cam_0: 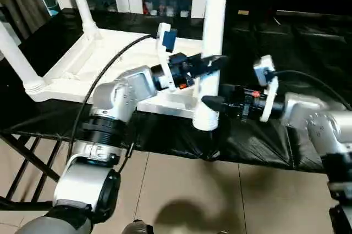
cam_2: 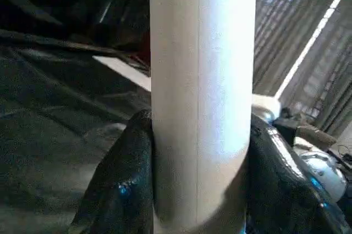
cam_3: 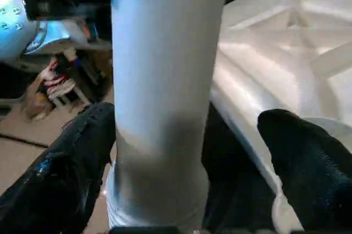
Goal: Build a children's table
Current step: Pick table leg
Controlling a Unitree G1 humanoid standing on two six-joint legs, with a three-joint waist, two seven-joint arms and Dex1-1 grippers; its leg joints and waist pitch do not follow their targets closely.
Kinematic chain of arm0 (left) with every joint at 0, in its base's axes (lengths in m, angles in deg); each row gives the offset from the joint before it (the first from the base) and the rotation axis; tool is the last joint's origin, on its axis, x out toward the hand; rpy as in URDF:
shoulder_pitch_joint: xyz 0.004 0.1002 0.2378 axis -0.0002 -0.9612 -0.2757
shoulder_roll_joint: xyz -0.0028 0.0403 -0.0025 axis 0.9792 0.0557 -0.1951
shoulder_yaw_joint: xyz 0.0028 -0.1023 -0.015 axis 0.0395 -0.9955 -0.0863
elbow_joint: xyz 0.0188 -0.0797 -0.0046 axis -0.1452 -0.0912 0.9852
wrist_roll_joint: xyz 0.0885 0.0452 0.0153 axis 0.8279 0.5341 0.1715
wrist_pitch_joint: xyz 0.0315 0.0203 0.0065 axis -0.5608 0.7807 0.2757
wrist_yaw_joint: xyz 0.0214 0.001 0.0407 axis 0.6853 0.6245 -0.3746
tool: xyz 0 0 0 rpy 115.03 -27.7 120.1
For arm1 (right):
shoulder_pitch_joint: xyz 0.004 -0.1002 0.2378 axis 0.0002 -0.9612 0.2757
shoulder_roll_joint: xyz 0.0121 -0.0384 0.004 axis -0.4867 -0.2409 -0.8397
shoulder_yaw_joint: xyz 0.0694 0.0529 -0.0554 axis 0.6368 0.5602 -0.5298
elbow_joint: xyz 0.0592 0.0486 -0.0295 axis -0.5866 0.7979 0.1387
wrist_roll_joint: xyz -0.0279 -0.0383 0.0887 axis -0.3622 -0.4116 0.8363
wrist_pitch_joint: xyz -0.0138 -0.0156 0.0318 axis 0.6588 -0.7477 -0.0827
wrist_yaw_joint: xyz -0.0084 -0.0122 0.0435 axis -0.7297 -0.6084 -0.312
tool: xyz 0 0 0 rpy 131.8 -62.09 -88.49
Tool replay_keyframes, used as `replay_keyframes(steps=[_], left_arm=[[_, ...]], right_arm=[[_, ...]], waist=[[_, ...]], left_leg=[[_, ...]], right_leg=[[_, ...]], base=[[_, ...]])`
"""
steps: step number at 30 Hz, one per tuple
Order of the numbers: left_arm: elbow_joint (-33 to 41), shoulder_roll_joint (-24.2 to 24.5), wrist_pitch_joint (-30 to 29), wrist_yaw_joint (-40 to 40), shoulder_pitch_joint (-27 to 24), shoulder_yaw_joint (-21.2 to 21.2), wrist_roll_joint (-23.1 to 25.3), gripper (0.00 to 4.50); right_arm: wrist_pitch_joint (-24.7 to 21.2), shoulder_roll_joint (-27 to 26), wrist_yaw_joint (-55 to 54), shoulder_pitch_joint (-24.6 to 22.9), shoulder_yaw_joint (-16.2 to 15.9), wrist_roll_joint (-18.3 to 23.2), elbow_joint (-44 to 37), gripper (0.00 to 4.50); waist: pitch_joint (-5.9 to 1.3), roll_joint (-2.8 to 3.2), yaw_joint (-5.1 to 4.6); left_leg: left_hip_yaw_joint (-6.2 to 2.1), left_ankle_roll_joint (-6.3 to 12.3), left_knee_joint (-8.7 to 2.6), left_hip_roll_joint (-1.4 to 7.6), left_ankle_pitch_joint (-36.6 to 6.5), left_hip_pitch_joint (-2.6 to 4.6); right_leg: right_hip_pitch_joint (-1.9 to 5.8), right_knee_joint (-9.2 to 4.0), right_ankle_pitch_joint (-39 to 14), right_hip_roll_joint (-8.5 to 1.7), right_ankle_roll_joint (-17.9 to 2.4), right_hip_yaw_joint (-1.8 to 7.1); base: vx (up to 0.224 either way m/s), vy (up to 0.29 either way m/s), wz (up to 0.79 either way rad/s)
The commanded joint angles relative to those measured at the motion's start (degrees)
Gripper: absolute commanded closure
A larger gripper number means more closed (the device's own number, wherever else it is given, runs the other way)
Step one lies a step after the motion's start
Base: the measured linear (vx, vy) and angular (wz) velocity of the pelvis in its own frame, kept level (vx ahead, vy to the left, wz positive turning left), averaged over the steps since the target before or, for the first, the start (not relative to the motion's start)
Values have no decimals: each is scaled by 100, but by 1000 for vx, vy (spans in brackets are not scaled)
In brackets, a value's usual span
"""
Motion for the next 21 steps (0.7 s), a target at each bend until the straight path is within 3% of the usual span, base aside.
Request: replay_keyframes(steps=[1, 3, 11, 21], left_arm=[[283, 32, 50, -223, -55, 133, -76, 260], [404, 51, -19, -369, -119, 211, -110, 260], [585, 13, -161, -537, -187, 315, -124, 260], [619, -26, -176, -572, -241, 326, -91, 260]], right_arm=[[-162, 45, 284, 146, -121, 27, 13, 0], [-197, 38, 476, 192, -208, 11, 58, 0], [-196, -56, 838, 364, -301, 5, 269, 0], [-291, -107, 1140, 443, -315, -26, 398, 94]], waist=[[-504, -182, 20], [-502, -157, 30], [-484, -165, 19], [-488, -169, 22]], left_leg=[[-73, 526, -296, 195, -127, 126], [-77, 511, -298, 207, -152, 130], [-78, 326, -315, 209, -419, 142], [-86, 266, -320, 209, -426, 140]], right_leg=[[358, -304, 152, -306, -1643, 228], [348, -300, 98, -309, -1652, 228], [335, -346, -305, -317, -1576, 231], [332, -343, -299, -313, -1526, 234]], base=[[0, 0, 0], [0, 0, 0], [0, 0, 0], [0, 0, 0]])
